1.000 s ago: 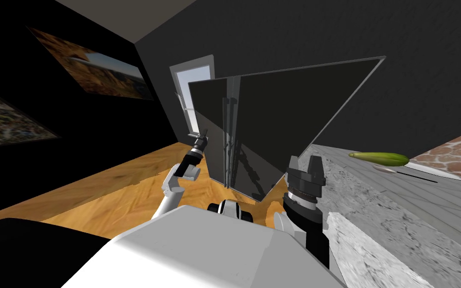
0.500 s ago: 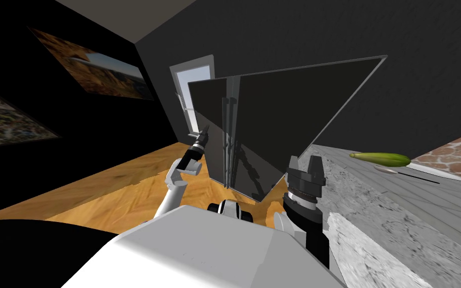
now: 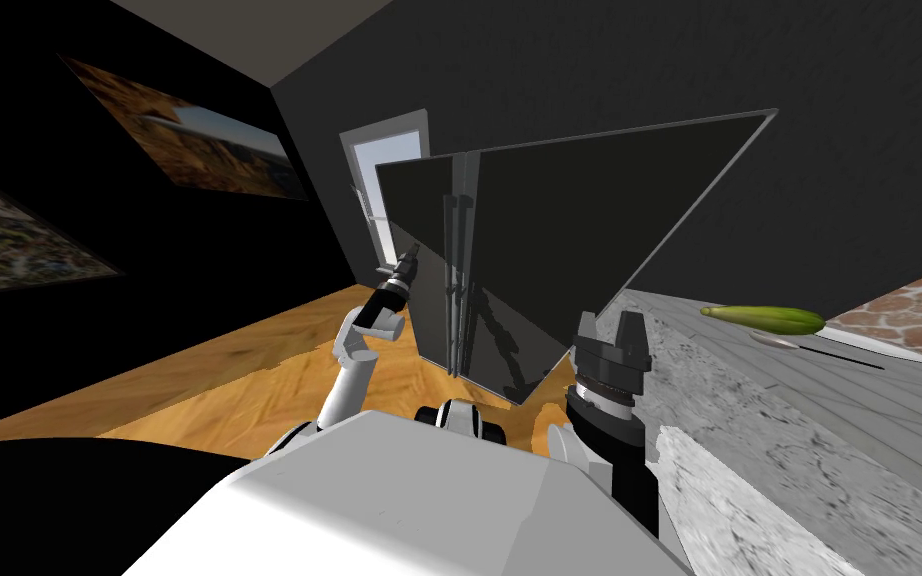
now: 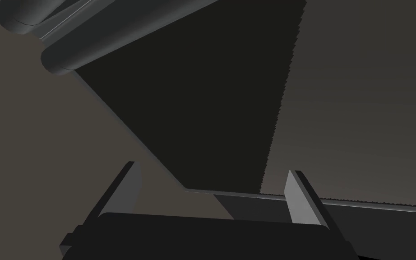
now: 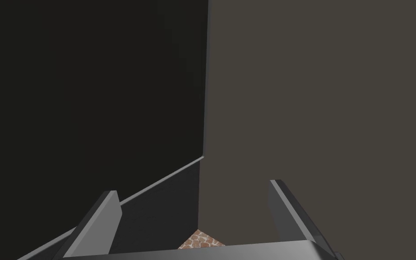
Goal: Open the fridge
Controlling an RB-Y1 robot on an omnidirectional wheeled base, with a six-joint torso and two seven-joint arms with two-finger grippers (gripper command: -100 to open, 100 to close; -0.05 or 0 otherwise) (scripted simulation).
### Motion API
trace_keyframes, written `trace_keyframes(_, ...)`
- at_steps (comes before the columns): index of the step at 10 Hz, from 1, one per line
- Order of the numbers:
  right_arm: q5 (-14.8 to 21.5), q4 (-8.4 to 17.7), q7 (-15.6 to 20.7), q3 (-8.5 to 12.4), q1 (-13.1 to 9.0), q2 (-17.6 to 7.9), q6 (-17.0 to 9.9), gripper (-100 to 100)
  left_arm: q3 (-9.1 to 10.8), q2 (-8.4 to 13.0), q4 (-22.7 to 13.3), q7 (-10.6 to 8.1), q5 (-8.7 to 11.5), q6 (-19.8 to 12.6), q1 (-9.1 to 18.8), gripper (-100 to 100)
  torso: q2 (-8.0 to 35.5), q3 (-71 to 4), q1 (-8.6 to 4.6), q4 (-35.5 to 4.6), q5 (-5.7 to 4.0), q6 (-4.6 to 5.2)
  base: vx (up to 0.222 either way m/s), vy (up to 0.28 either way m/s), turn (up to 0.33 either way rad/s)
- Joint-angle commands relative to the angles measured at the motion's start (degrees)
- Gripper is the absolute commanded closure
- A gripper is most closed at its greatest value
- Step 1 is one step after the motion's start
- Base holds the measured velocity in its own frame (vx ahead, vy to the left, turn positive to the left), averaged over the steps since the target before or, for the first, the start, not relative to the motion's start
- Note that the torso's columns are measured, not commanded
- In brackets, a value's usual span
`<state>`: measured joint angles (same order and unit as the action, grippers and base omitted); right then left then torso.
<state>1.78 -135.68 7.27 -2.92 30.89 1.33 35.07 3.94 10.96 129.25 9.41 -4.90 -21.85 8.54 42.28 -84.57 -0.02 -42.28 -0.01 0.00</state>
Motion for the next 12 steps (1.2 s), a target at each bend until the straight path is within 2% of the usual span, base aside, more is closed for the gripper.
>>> trace_keyframes(1,0.00,0.00,0.00,0.00,0.00,0.00,0.00,0,0.14,-0.14,0.05,0.76,-0.16,-3.40,1.93,-100,0.01,0.01,0.00,0.00,0.00,0.00,0.004,-0.006,-0.001)
trace_keyframes(2,0.00,0.00,0.00,0.00,0.00,0.00,0.00,0,0.62,-0.16,-0.12,1.96,-0.24,-5.67,4.59,-100,0.02,0.01,0.03,0.00,0.01,-0.01,0.006,-0.006,0.012)
trace_keyframes(4,0.00,0.00,0.00,0.00,0.00,0.00,0.00,0,0.62,-0.16,-0.12,1.96,-0.24,-7.29,5.08,-100,0.01,0.00,0.02,0.00,0.01,-0.01,0.003,-0.004,0.002)
trace_keyframes(5,0.00,0.00,0.00,0.00,0.00,0.00,0.00,0,1.11,-0.23,-0.38,3.17,-0.31,-9.60,7.79,-100,0.02,0.02,0.03,0.00,0.01,-0.01,0.003,-0.006,0.010)
trace_keyframes(6,0.00,0.00,0.00,0.00,0.00,0.00,0.00,0,1.11,-0.23,-0.38,3.17,-0.31,-11.20,8.25,-100,0.01,0.01,0.01,-0.01,0.00,0.00,0.006,-0.008,0.005)
trace_keyframes(7,0.00,0.00,0.00,0.00,0.00,0.00,0.00,0,1.60,-0.36,-0.70,4.38,-0.39,-12.88,10.63,-100,0.00,0.01,0.01,0.00,0.01,0.00,0.007,-0.012,0.012)
trace_keyframes(9,0.00,0.00,0.00,0.00,0.00,0.00,0.00,0,1.60,-0.36,-0.70,4.38,-0.39,-15.14,11.46,-100,0.00,0.00,0.01,0.00,0.00,0.00,0.005,-0.008,0.002)
trace_keyframes(10,0.00,0.00,0.00,0.00,0.00,0.00,0.00,0,2.09,-0.55,-1.07,5.60,-0.46,-17.26,14.12,-100,0.02,0.02,0.04,0.00,0.01,-0.01,0.006,-0.007,0.011)
trace_keyframes(11,0.00,0.00,0.00,0.00,0.00,0.00,0.00,0,2.09,-0.55,-1.07,5.60,-0.46,-19.00,14.68,-100,0.01,0.01,0.03,-0.01,0.01,0.00,0.006,-0.008,0.006)
trace_keyframes(12,0.00,0.00,0.00,0.00,0.00,0.00,0.00,0,2.58,-0.81,-1.49,6.82,-0.53,-20.65,16.85,-100,0.01,0.01,0.02,0.00,0.01,0.00,0.007,-0.011,0.009)
